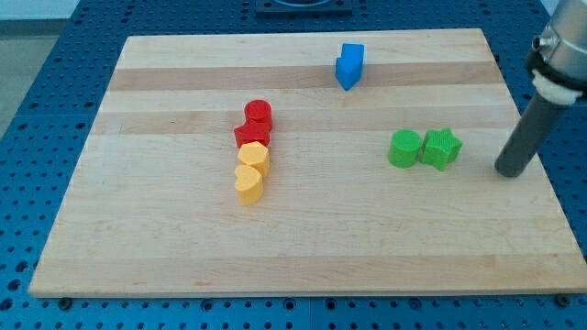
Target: Point your arm towards the blue cube
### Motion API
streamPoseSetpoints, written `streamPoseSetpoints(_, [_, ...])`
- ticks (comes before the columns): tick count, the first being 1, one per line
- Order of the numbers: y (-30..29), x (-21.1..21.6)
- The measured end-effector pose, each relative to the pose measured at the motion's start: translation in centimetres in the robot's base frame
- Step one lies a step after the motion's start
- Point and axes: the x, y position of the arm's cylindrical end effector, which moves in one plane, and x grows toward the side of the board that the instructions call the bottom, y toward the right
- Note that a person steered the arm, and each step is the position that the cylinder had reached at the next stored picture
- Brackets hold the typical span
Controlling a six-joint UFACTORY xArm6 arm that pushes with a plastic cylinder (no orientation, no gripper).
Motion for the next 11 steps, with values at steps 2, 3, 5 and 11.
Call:
streamPoseSetpoints(2, [0.0,-10.1])
streamPoseSetpoints(3, [-0.3,-14.6])
streamPoseSetpoints(5, [-4.5,-22.5])
streamPoseSetpoints(11, [-17.8,-22.4])
